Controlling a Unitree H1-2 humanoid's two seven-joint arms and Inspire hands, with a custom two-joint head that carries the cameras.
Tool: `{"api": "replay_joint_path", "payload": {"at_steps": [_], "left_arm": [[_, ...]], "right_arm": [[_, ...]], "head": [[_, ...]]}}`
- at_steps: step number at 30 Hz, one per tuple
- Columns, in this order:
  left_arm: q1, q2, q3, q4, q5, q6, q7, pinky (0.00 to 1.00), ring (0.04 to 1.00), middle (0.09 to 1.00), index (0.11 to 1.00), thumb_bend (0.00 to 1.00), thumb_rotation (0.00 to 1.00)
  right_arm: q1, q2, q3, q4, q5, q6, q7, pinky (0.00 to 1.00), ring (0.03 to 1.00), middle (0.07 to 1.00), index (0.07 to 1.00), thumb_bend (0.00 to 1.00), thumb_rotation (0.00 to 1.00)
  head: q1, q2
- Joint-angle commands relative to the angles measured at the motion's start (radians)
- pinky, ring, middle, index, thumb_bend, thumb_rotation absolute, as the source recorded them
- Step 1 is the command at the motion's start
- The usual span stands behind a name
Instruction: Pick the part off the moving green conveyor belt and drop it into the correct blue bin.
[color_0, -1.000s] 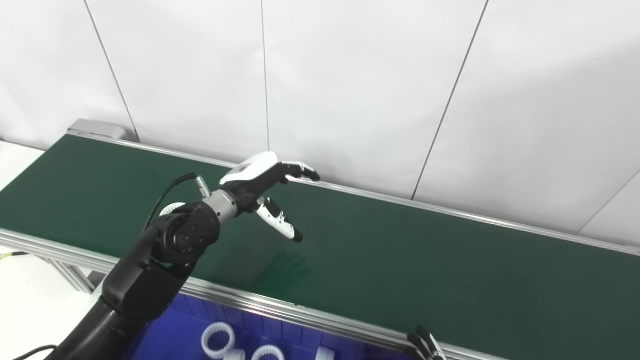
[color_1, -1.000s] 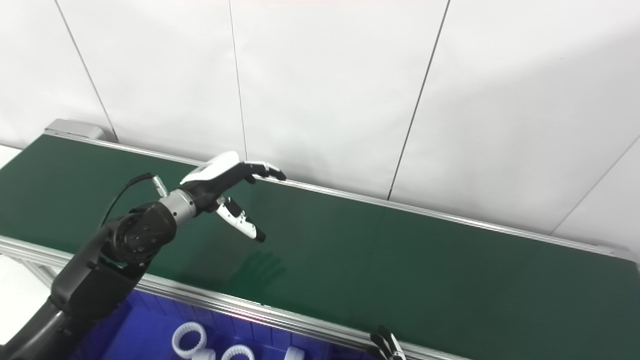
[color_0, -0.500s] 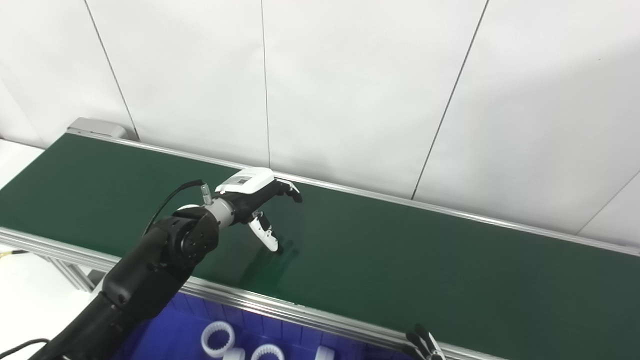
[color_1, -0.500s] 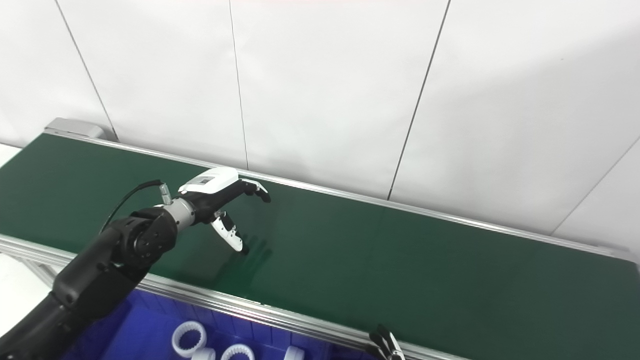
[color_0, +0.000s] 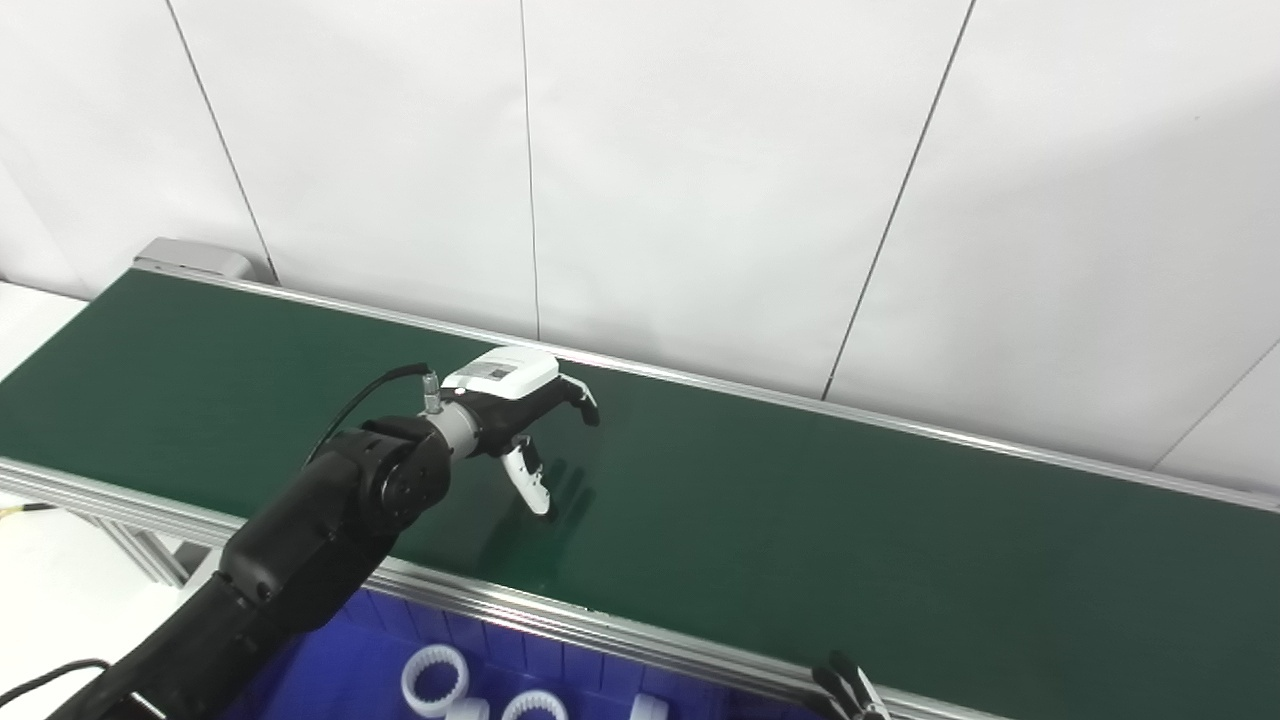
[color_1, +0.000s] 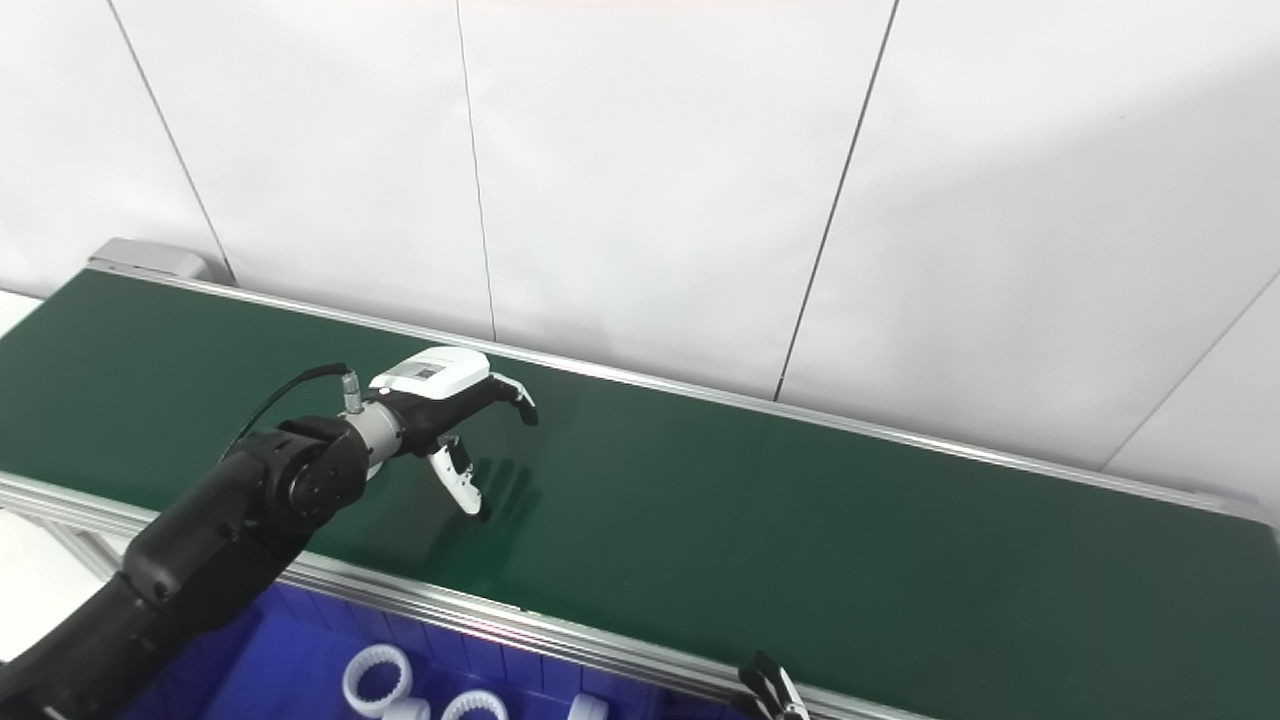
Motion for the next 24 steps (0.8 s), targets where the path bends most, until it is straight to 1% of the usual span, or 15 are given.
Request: {"api": "replay_joint_path", "payload": {"at_steps": [1,5,12,16,18,24], "left_arm": [[-0.049,0.018,0.006,-0.008,0.008,-0.011,0.004,0.84,0.856,0.841,0.744,0.87,0.0],[-0.051,0.016,0.001,0.0,0.012,-0.015,-0.002,0.84,0.853,0.838,0.748,0.87,0.0],[-0.048,0.011,-0.002,0.016,0.01,-0.03,0.011,0.83,0.839,0.825,0.739,0.86,0.0],[-0.043,0.01,0.004,0.031,-0.004,-0.054,0.024,0.83,0.834,0.815,0.728,0.87,0.0],[-0.037,0.011,0.006,0.03,-0.006,-0.061,0.029,0.85,0.828,0.809,0.726,0.87,0.0],[-0.029,0.014,0.005,0.022,-0.002,-0.06,0.024,0.86,0.826,0.81,0.726,0.86,0.0]], "right_arm": [[0.001,0.008,0.003,-0.027,-0.001,-0.048,-0.005,0.75,0.83,0.883,0.925,0.43,0.59],[0.001,0.007,0.002,-0.028,0.005,-0.046,-0.001,0.75,0.83,0.882,0.925,0.42,0.57],[0.003,0.004,0.004,-0.023,0.012,-0.055,0.002,0.75,0.833,0.883,0.925,0.42,0.56],[0.005,0.006,0.005,-0.027,0.011,-0.052,0.0,0.75,0.833,0.882,0.925,0.41,0.56],[0.006,0.005,0.006,-0.03,0.011,-0.052,0.0,0.75,0.832,0.881,0.925,0.42,0.57],[0.007,0.003,0.007,-0.033,0.008,-0.052,0.001,0.75,0.829,0.88,0.924,0.41,0.56]], "head": [[-0.001,0.0],[-0.001,0.0],[-0.003,0.001],[-0.005,0.004],[-0.005,0.004],[-0.005,0.005]]}}
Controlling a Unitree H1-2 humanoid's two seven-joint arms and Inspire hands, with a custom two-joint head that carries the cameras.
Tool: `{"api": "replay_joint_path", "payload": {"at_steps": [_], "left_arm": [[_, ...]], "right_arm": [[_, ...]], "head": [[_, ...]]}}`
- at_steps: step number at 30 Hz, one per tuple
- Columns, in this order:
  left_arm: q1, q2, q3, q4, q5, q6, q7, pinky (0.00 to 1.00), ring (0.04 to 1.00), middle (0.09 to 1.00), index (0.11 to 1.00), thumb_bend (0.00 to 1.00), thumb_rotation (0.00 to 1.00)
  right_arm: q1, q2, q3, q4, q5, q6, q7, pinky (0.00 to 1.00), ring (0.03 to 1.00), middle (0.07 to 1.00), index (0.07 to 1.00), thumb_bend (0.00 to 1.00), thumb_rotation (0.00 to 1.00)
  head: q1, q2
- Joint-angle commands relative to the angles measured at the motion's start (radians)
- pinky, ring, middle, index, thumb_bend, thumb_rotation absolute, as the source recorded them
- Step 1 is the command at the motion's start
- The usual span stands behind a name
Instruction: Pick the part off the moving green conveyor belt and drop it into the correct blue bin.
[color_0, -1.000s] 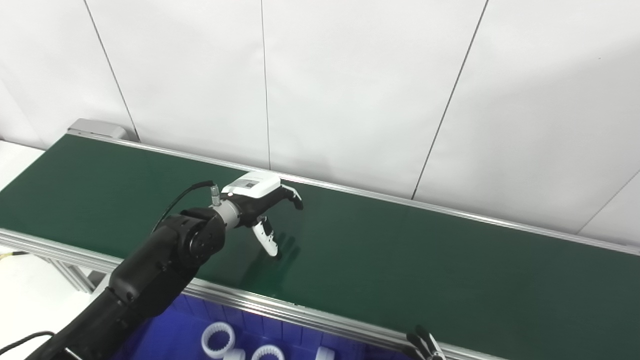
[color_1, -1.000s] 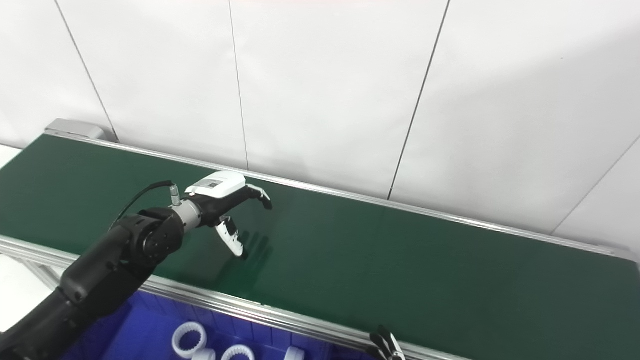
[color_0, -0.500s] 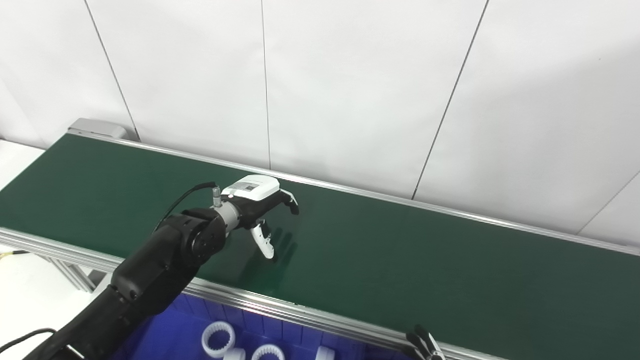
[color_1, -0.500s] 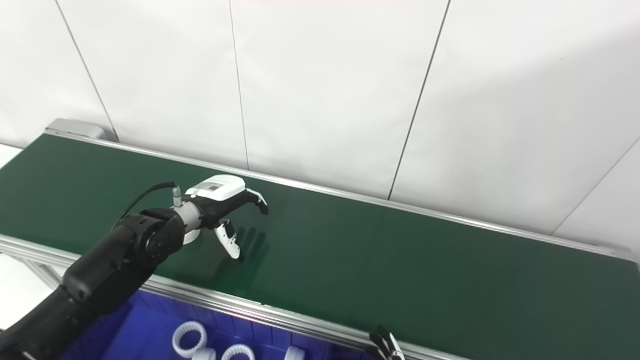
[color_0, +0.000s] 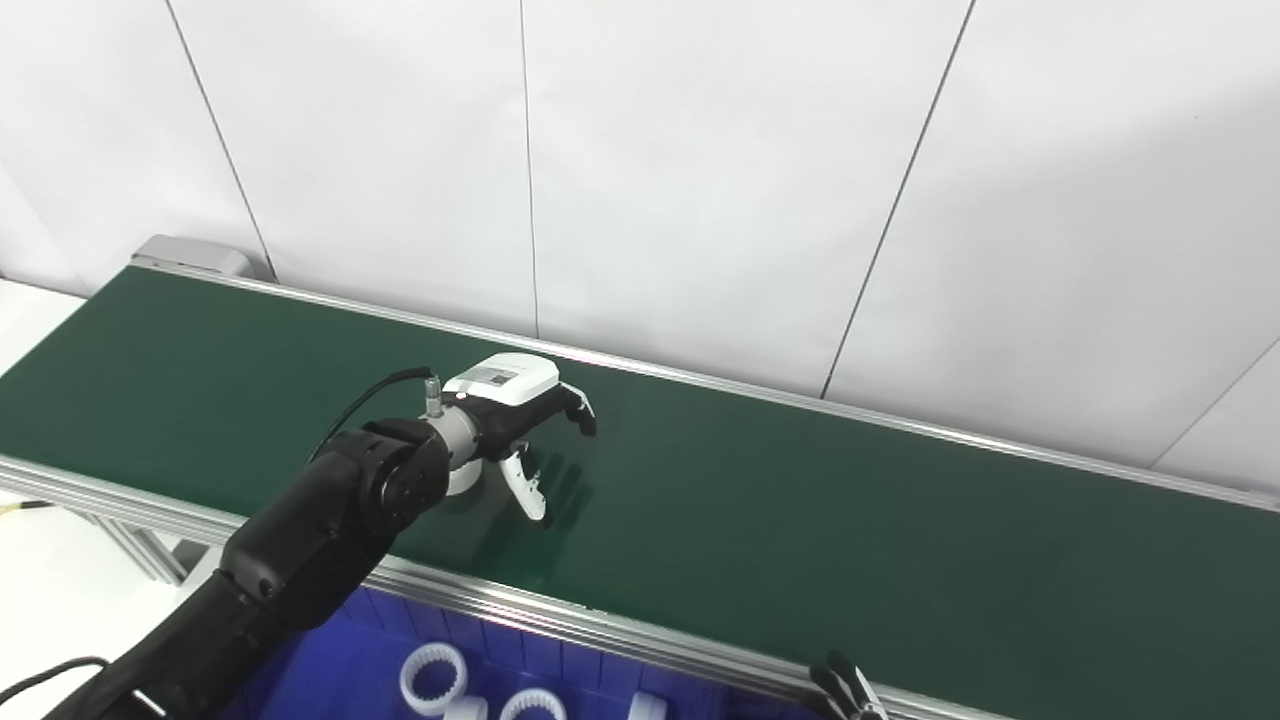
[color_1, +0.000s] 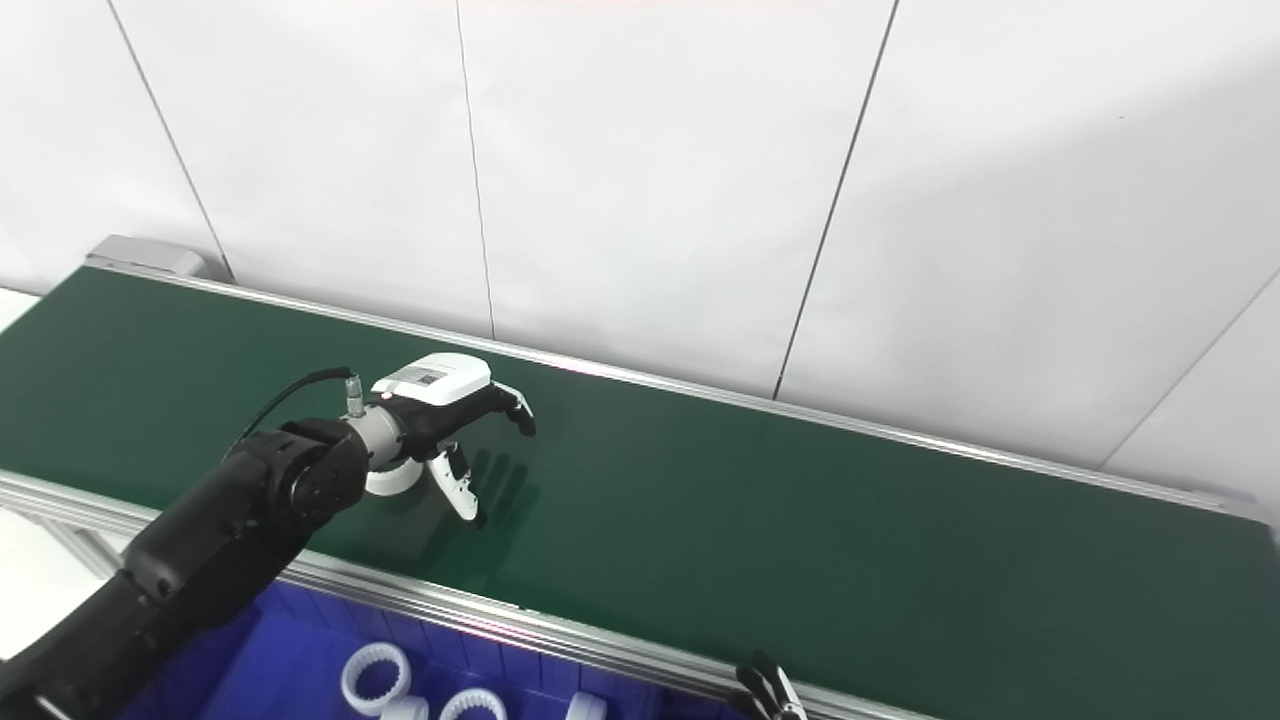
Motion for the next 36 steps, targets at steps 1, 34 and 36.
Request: {"api": "replay_joint_path", "payload": {"at_steps": [1,34,36], "left_arm": [[-0.029,0.017,0.01,-0.019,0.001,-0.015,0.017,0.86,0.827,0.811,0.726,0.86,0.0],[0.001,0.019,-0.013,0.003,0.019,-0.014,0.015,0.86,0.827,0.824,0.728,0.85,0.0],[0.001,0.019,-0.017,0.009,0.022,-0.014,0.015,0.86,0.828,0.825,0.728,0.84,0.0]], "right_arm": [[0.004,0.005,0.005,-0.031,0.003,-0.053,0.001,0.75,0.829,0.881,0.925,0.41,0.56],[0.008,0.0,0.002,-0.038,0.009,-0.056,0.001,0.74,0.827,0.881,0.92,0.45,0.59],[0.008,0.001,0.002,-0.037,0.01,-0.055,0.001,0.74,0.829,0.883,0.92,0.45,0.58]], "head": [[0.0,0.001],[-0.004,0.012],[-0.005,0.012]]}}
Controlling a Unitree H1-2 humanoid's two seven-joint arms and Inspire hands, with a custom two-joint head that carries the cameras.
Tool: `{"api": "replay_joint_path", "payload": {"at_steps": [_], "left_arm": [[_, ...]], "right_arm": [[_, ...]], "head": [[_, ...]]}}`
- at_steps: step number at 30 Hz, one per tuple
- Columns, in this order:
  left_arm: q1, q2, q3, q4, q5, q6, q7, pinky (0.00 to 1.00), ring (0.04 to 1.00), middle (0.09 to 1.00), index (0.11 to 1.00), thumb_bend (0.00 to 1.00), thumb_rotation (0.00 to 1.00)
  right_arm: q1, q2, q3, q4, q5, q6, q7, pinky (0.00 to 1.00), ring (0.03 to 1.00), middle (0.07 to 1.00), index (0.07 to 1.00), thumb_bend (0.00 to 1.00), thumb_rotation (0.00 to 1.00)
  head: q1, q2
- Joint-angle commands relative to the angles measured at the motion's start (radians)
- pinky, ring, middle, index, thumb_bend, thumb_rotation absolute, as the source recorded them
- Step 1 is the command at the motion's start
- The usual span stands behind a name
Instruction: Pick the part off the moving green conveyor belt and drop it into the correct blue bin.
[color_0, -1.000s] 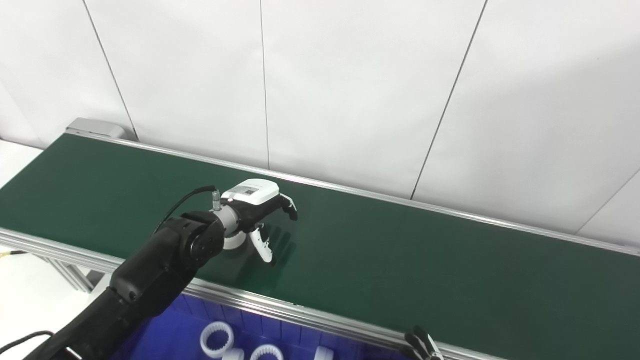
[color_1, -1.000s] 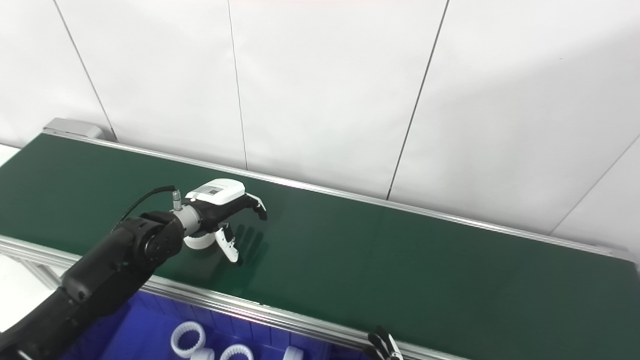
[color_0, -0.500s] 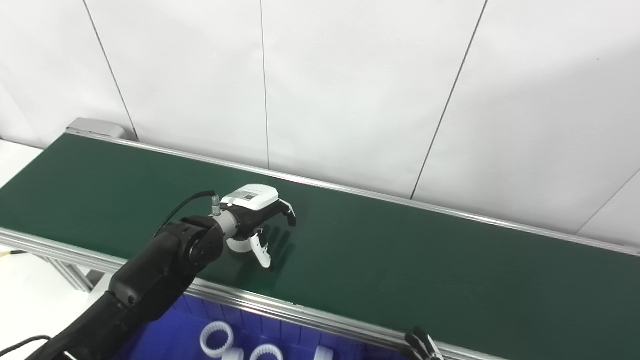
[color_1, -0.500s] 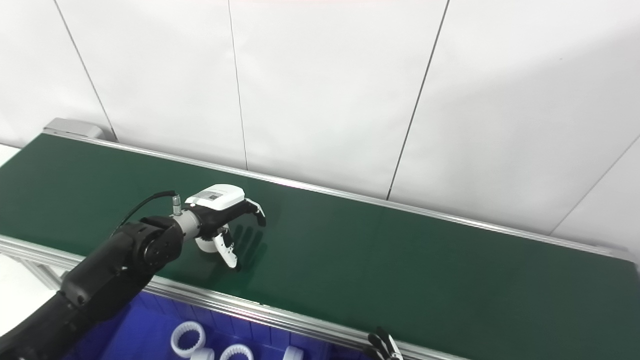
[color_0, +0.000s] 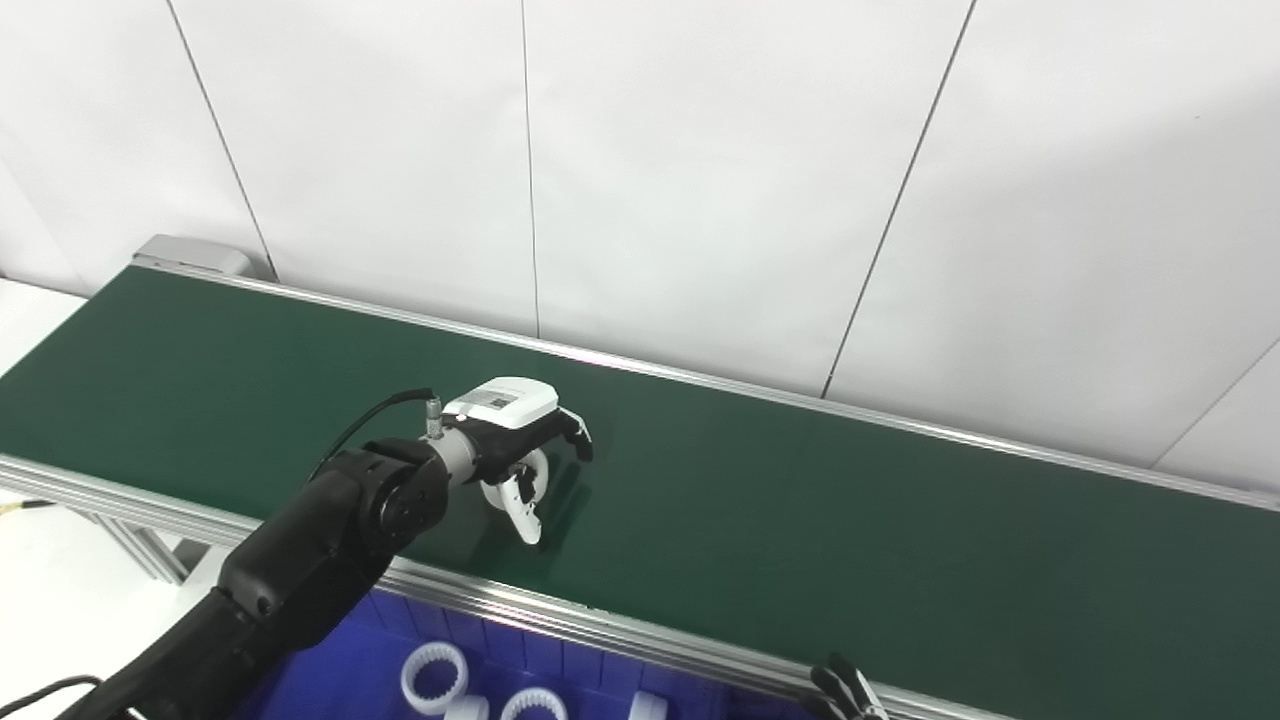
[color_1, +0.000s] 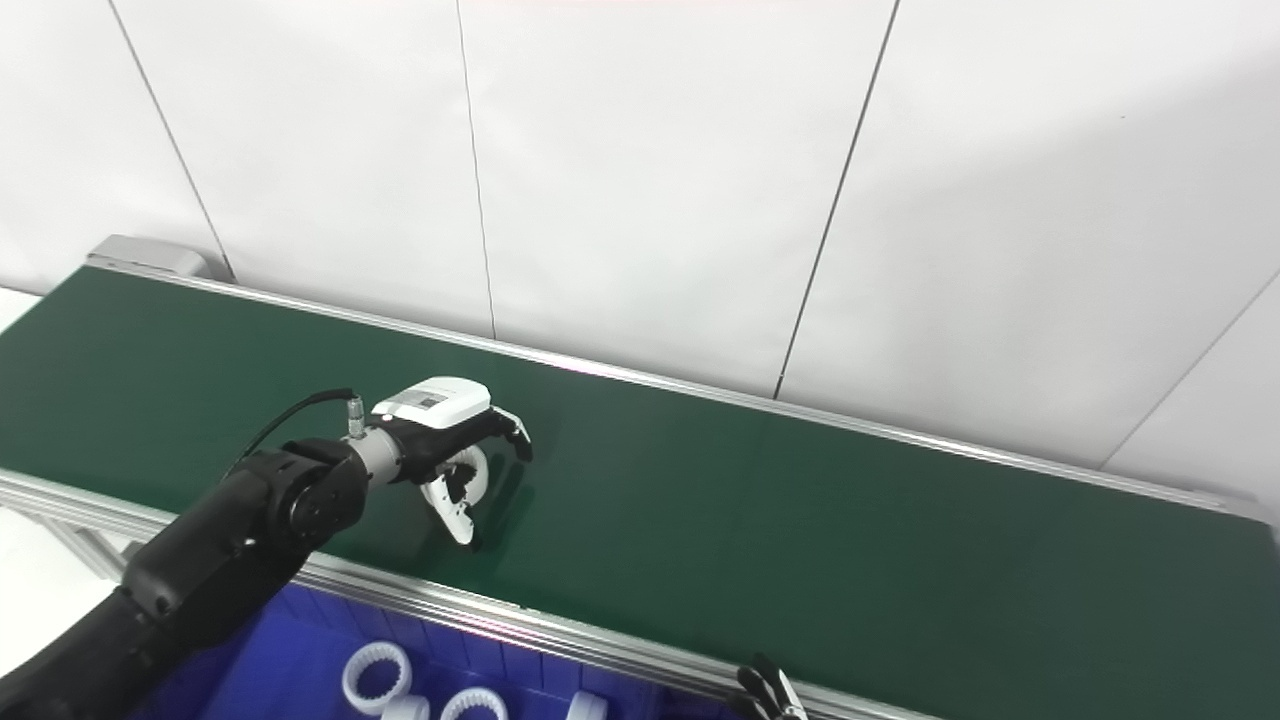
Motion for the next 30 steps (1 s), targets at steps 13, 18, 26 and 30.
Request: {"api": "replay_joint_path", "payload": {"at_steps": [13,18,26,30], "left_arm": [[-0.028,0.012,-0.008,0.02,0.024,-0.03,0.039,0.86,0.817,0.824,0.721,0.83,0.0],[-0.027,0.009,-0.013,0.036,0.028,-0.041,0.057,0.83,0.801,0.811,0.709,0.82,0.0],[-0.009,-0.008,0.013,0.066,0.0,-0.121,0.178,0.65,0.467,0.512,0.61,0.52,0.0],[-0.009,-0.011,0.018,0.075,-0.004,-0.146,0.2,0.65,0.421,0.459,0.552,0.5,0.0]], "right_arm": [[0.004,0.005,0.003,-0.036,0.007,-0.046,0.002,0.74,0.827,0.88,0.921,0.45,0.58],[0.005,0.004,0.003,-0.038,0.007,-0.045,0.003,0.74,0.828,0.879,0.919,0.45,0.59],[0.006,0.003,0.001,-0.04,0.009,-0.044,0.002,0.74,0.826,0.878,0.917,0.46,0.58],[0.007,0.001,0.001,-0.042,0.001,-0.044,0.001,0.73,0.82,0.876,0.917,0.45,0.58]], "head": [[-0.006,0.002],[-0.007,0.004],[-0.007,0.006],[-0.008,0.005]]}}
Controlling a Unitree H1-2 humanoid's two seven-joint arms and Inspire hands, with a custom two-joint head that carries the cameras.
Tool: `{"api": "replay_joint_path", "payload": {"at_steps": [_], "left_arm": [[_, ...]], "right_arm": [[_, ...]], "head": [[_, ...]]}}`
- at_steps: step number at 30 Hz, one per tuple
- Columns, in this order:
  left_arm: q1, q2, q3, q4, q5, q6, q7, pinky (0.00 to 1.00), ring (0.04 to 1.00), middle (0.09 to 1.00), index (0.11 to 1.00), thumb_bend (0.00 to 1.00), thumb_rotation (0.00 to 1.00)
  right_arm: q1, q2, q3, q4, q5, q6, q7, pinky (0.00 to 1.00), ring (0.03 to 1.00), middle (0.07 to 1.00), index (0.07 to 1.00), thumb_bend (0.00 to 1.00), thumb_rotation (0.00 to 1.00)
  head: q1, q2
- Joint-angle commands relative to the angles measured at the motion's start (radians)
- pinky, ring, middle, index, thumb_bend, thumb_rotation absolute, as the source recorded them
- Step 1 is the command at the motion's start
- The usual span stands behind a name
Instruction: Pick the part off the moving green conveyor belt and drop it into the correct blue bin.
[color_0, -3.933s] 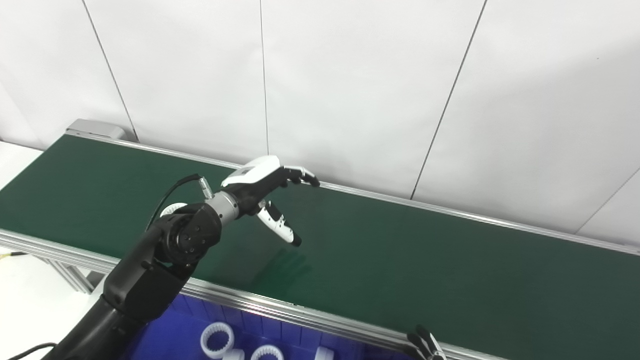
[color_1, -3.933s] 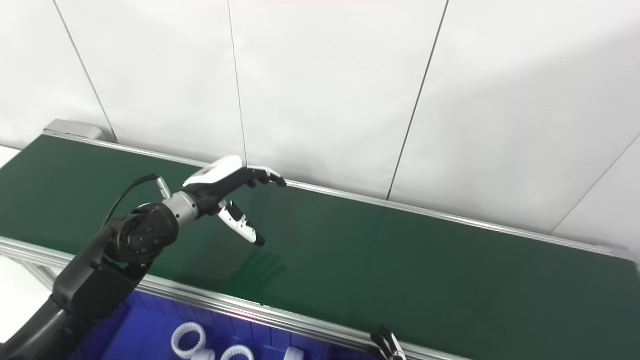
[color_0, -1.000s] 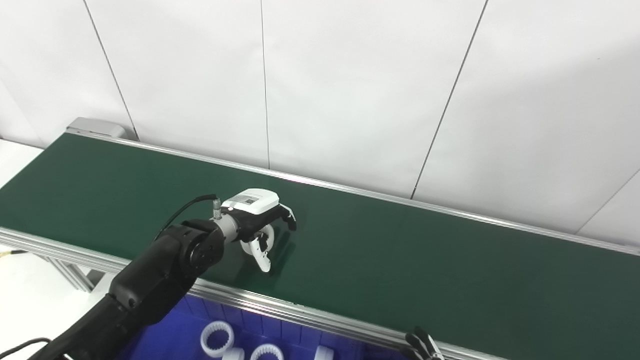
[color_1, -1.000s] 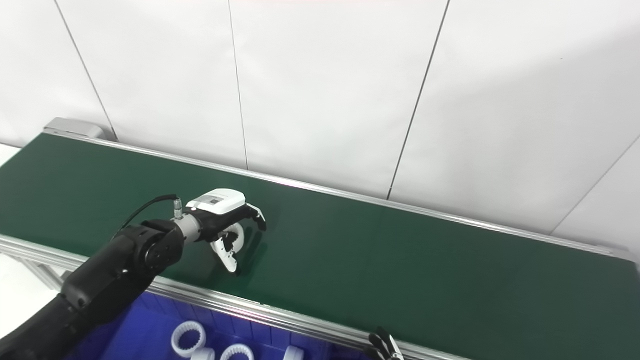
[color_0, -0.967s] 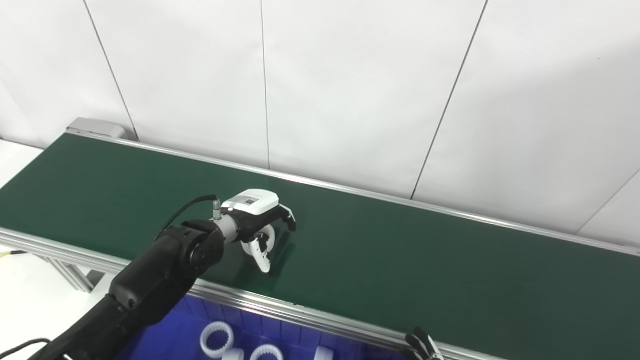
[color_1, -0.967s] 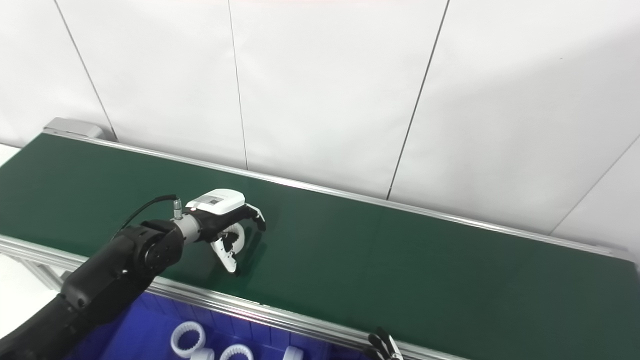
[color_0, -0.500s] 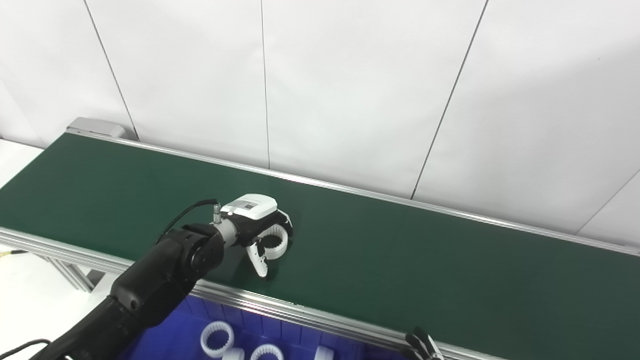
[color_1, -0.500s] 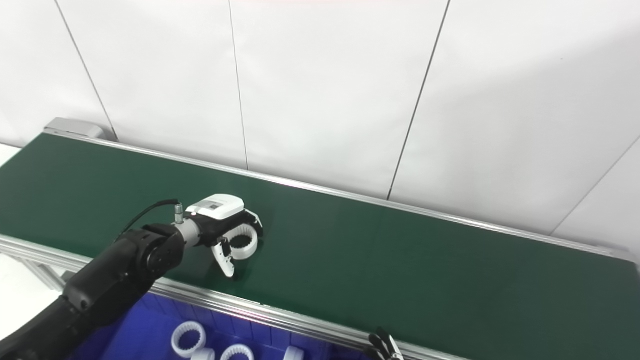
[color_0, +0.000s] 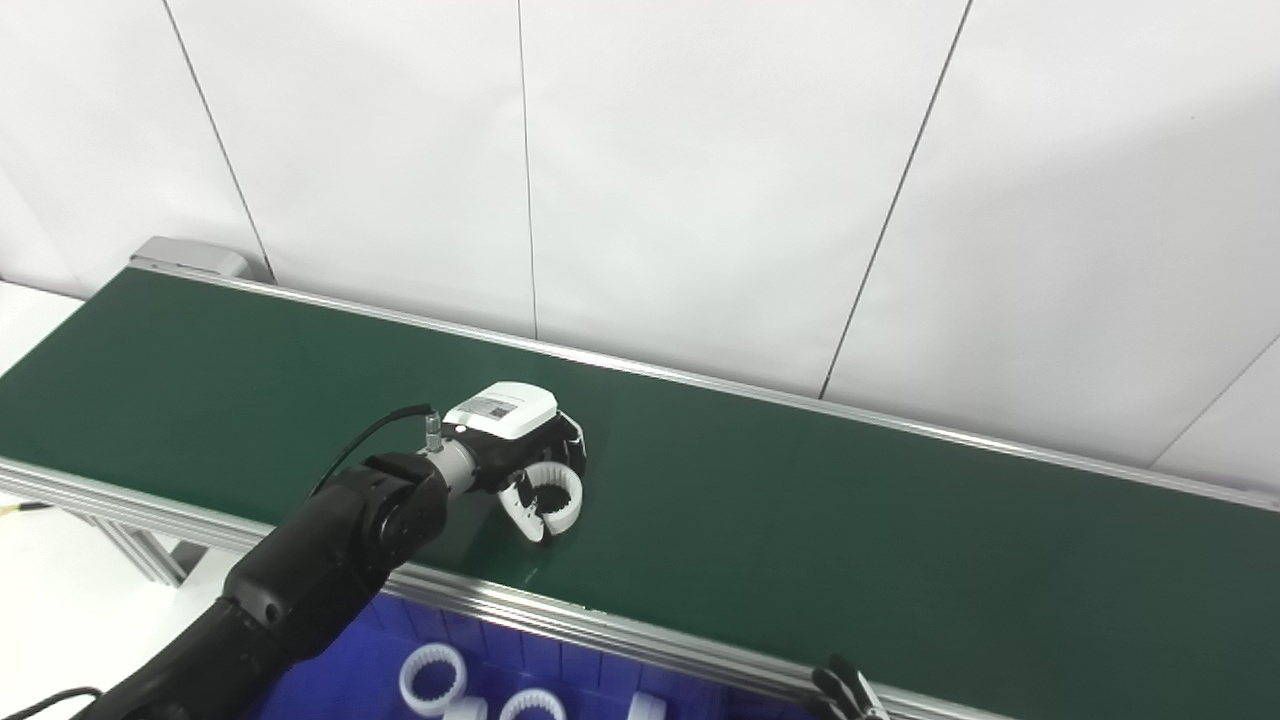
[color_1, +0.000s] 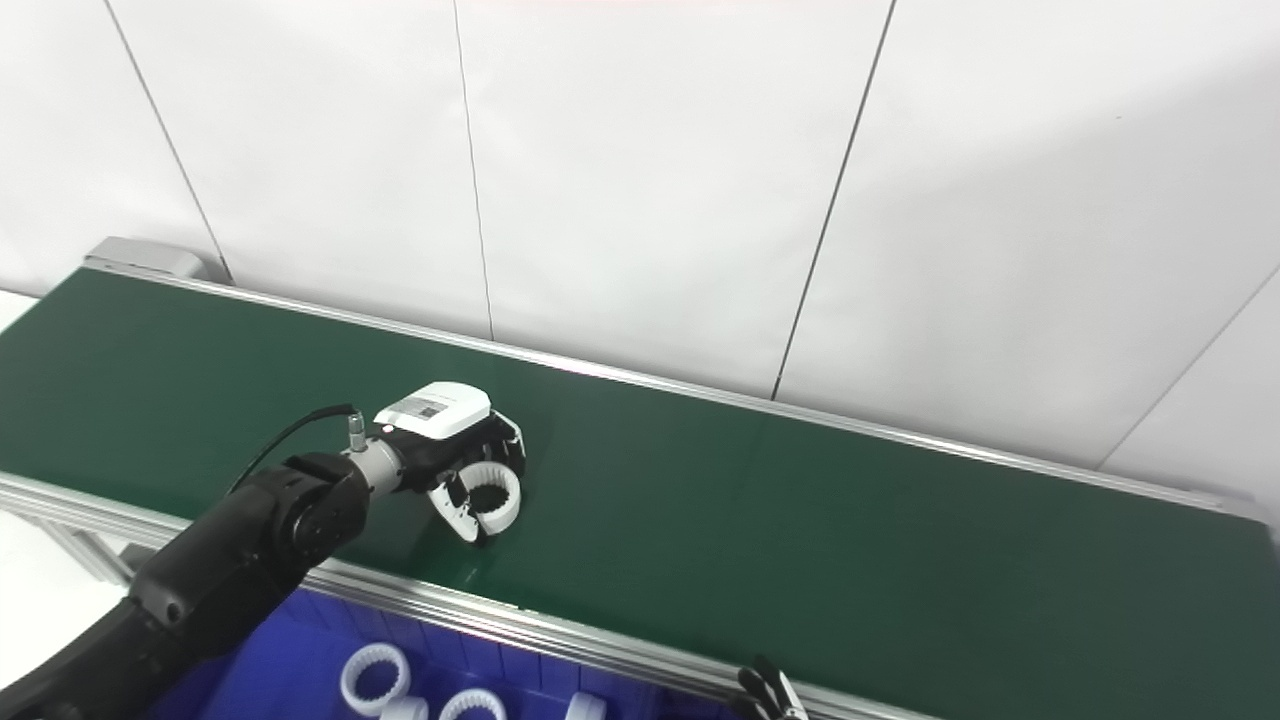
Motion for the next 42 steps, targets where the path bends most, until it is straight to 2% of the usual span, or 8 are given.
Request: {"api": "replay_joint_path", "payload": {"at_steps": [1,22,25,32,35,37,42], "left_arm": [[-0.023,0.003,0.019,-0.009,-0.008,-0.027,0.044,0.64,0.42,0.455,0.548,0.5,0.0],[-0.004,-0.005,0.041,-0.048,-0.032,-0.021,0.03,0.6,0.417,0.442,0.543,0.5,0.0],[0.008,-0.005,0.049,-0.093,-0.042,-0.004,0.012,0.6,0.415,0.451,0.546,0.5,0.0],[0.091,-0.023,0.111,-0.295,-0.103,0.048,-0.017,0.64,0.417,0.456,0.552,0.5,0.0],[0.131,-0.036,0.126,-0.363,-0.119,0.062,-0.023,0.6,0.405,0.46,0.553,0.49,0.0],[0.161,-0.046,0.134,-0.405,-0.129,0.071,-0.024,0.48,0.389,0.47,0.551,0.49,0.0],[0.236,-0.084,0.165,-0.493,-0.167,0.108,-0.029,0.37,0.381,0.471,0.549,0.49,0.0]], "right_arm": [[0.002,0.002,0.001,-0.033,0.002,-0.045,0.001,0.73,0.82,0.875,0.918,0.45,0.58],[0.008,-0.004,-0.001,-0.041,0.014,-0.041,0.005,0.74,0.822,0.876,0.919,0.45,0.57],[0.011,-0.005,-0.001,-0.046,0.025,-0.035,0.01,0.74,0.827,0.88,0.919,0.46,0.58],[0.014,-0.011,-0.003,-0.053,0.02,-0.037,0.011,0.74,0.824,0.877,0.916,0.48,0.6],[0.015,-0.013,-0.005,-0.051,0.024,-0.04,0.013,0.73,0.822,0.876,0.915,0.49,0.61],[0.015,-0.015,-0.006,-0.053,0.021,-0.038,0.013,0.73,0.824,0.877,0.914,0.48,0.6],[0.016,-0.017,-0.008,-0.054,0.026,-0.037,0.015,0.73,0.819,0.874,0.914,0.48,0.59]], "head": [[0.0,0.001],[-0.001,0.008],[-0.002,0.01],[-0.006,0.017],[-0.006,0.019],[-0.007,0.019],[-0.011,0.023]]}}
